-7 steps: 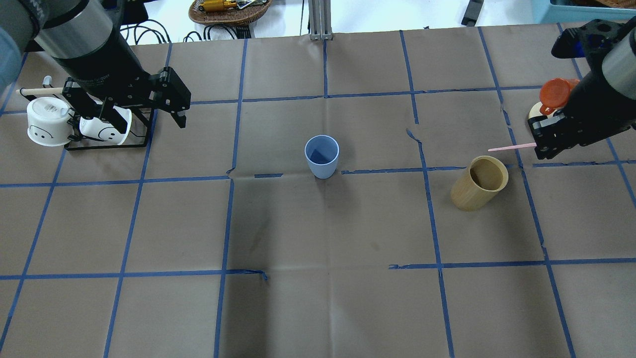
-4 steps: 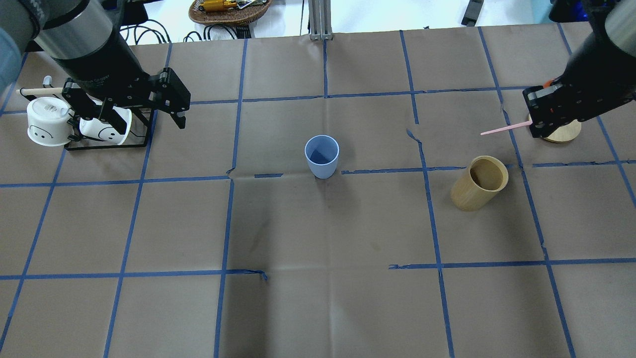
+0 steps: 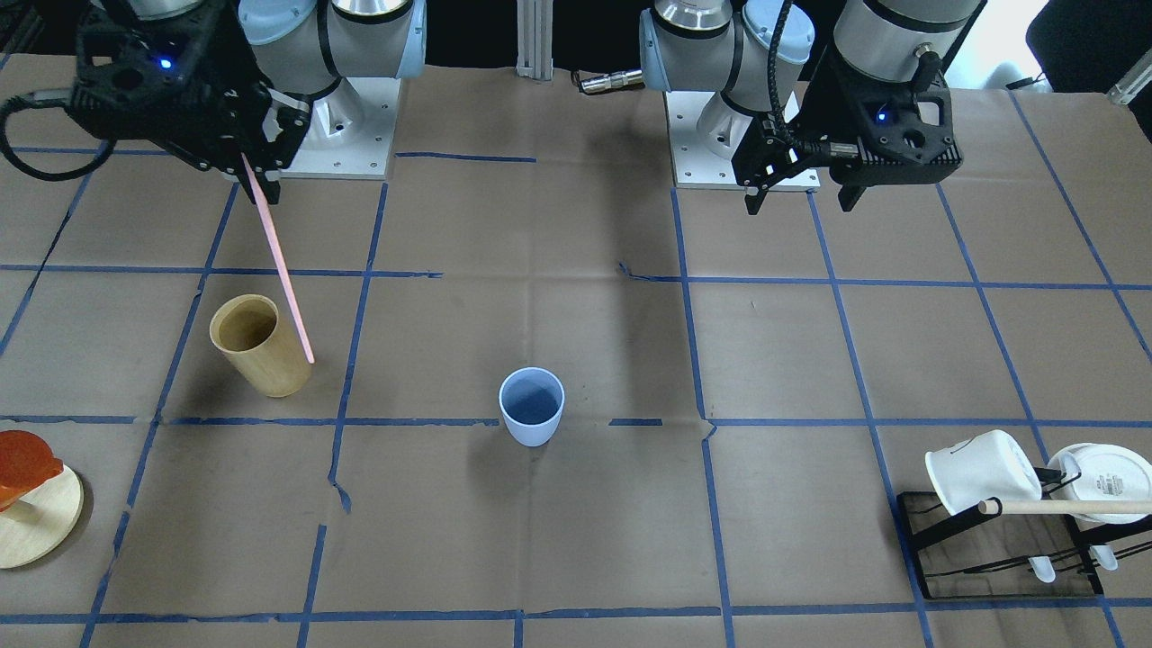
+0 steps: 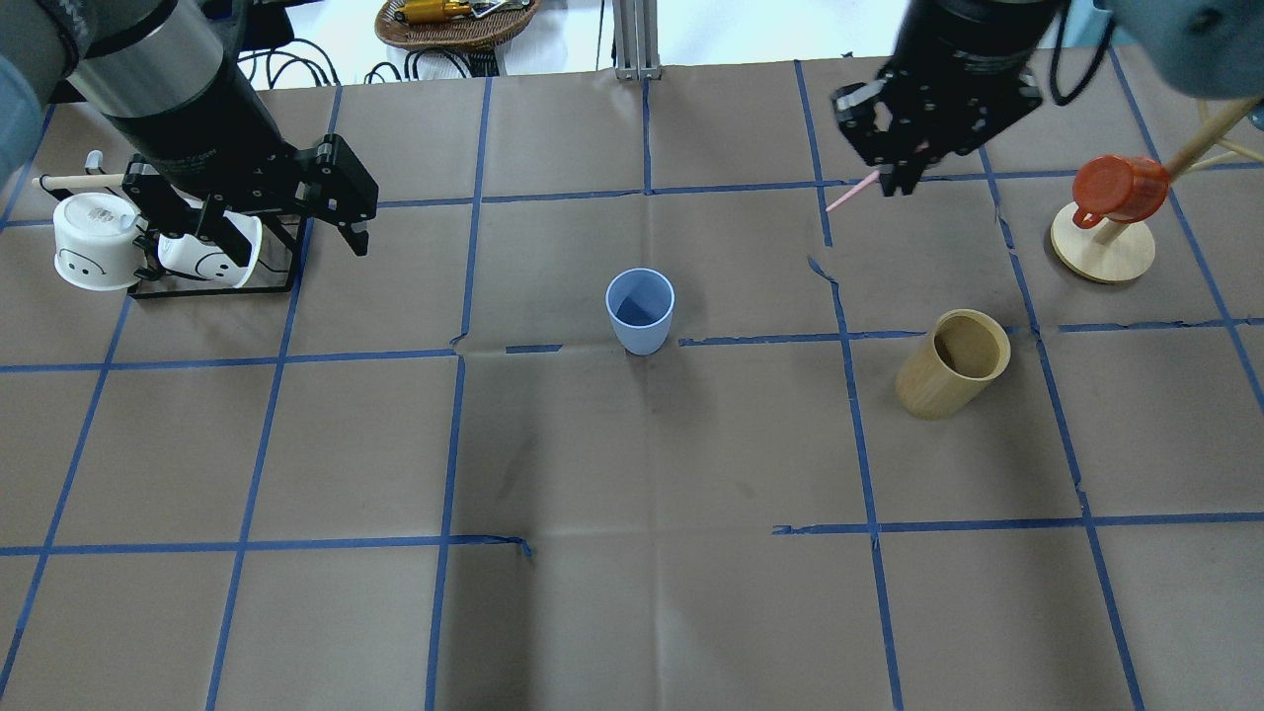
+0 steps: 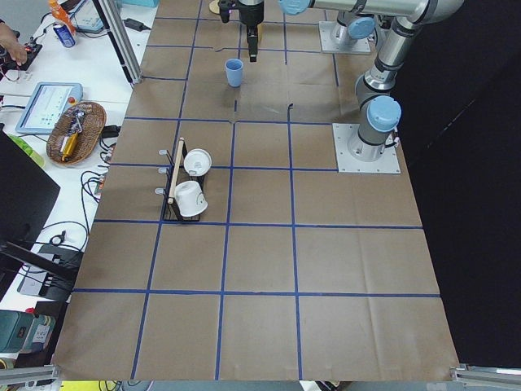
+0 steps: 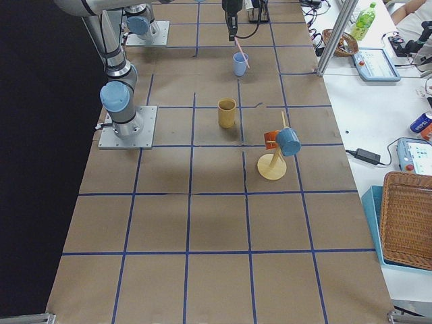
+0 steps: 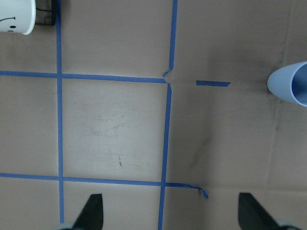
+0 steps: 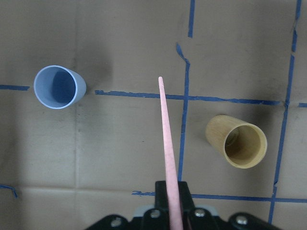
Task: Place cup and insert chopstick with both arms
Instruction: 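Pull the pink chopstick out of the tan cup and carry it over the blue cup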
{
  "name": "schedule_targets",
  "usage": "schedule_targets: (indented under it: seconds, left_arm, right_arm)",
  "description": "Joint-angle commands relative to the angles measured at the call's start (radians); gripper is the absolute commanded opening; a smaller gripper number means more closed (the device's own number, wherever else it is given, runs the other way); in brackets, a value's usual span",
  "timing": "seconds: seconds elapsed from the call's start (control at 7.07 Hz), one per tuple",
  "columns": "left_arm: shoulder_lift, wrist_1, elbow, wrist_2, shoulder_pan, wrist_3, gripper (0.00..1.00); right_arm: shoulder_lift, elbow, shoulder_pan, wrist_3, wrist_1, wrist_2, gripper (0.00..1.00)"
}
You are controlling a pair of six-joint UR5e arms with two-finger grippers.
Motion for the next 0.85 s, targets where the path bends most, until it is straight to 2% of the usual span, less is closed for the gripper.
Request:
schedule_targets:
  seconds: [0.0,0.14,0.71]
  left_arm:
    - [-0.002,0.000,0.000,0.000,0.000,0.002,1.00]
    - [-0.002,0.000,0.000,0.000,0.000,0.002,1.00]
    - [0.000,0.000,0.000,0.000,0.000,0.002,1.00]
  right_arm:
    - [0.115,-0.073,0.148,0.173,0.022,-0.001,0.03]
    - [0.133,-0.069,0.190,0.237,0.043,0.002,0.03]
    - [0.155,-0.076,0.202,0.258,0.054,0.090,0.03]
